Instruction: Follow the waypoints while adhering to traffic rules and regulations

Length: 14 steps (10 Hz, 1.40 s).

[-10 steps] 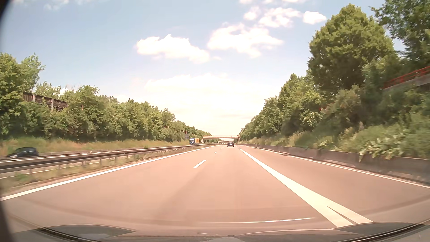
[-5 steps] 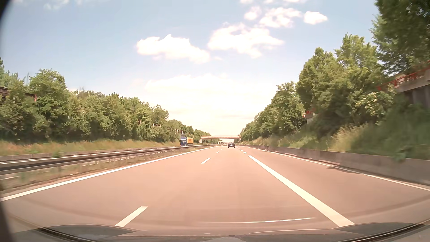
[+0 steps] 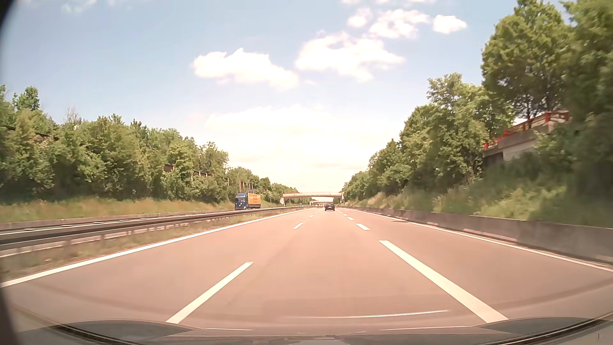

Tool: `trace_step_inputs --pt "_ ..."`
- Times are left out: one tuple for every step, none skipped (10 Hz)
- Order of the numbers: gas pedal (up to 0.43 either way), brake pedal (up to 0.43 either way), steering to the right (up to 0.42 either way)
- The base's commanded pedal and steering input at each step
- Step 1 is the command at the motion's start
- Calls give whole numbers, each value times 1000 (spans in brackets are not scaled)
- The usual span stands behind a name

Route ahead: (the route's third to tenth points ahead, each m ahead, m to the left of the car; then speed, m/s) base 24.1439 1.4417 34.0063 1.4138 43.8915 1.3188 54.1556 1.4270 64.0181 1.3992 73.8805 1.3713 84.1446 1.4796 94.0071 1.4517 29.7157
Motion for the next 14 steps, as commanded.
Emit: trace_step_inputs --pt "311 12 0" --pt "299 6 2" --pt "287 12 3" --pt "260 12 3" --pt "240 12 3" --pt "228 12 3" --pt "228 12 3" --pt "228 12 2" --pt "228 12 1" --pt "228 12 0" --pt "228 6 0" --pt "228 12 -1" --pt "240 12 -1" --pt "240 12 -1"
